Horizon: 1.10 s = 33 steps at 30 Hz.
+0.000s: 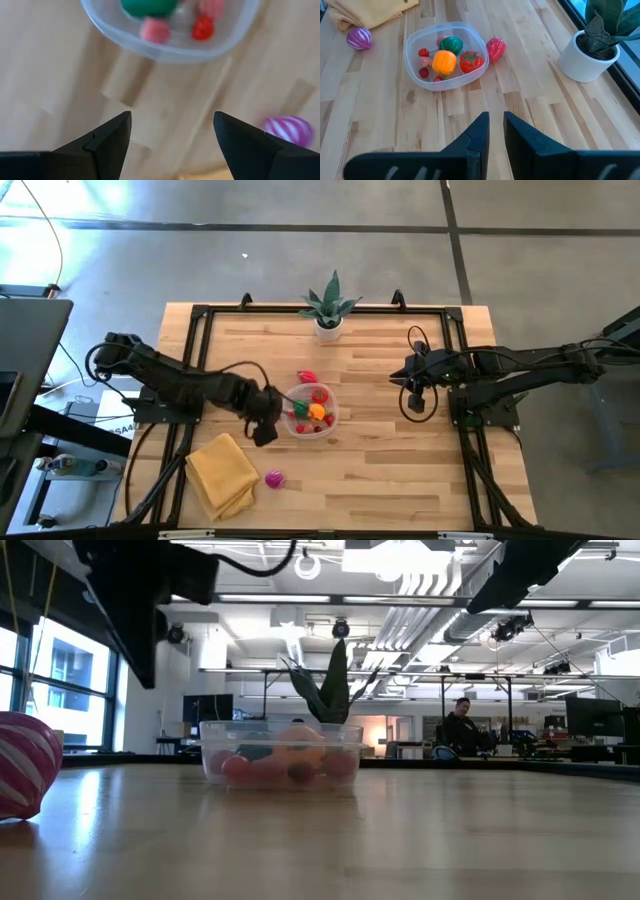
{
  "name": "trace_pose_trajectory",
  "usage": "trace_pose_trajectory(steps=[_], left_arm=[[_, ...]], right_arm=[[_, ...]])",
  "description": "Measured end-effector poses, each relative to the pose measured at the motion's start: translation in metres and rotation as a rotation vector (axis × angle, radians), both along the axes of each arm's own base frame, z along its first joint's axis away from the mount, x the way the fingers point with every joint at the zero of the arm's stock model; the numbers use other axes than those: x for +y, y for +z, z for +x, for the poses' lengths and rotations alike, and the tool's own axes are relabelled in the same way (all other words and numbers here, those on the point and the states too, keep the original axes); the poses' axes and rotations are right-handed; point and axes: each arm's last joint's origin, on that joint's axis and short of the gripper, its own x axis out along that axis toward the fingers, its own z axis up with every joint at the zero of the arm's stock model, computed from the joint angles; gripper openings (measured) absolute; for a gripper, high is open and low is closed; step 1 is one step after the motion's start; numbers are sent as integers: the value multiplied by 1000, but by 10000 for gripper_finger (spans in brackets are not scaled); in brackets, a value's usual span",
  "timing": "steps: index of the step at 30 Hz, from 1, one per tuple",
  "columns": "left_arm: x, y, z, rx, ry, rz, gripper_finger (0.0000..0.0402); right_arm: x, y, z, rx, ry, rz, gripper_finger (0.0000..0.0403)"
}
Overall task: Pick and placing Produce into tupperware
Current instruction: Put the violet onion into the transparent bin
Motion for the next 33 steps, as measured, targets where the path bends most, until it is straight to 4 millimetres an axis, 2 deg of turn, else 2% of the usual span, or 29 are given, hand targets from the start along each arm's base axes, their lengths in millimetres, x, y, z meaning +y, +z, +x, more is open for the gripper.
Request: trace_pose_trajectory(steps=[6,12,25,33], left_arm=[[-26,0,-6,16,107,-98,271],[-42,0,-11,22,178,-131,271],[-45,0,-11,10,146,-140,271],[-49,3,0,-98,75,-185,271]], right_arm=[[0,0,0,-1,0,0,46],[0,0,0,-1,0,0,46],[0,0,0,-1,0,0,46],[0,0,0,-1,0,0,46]])
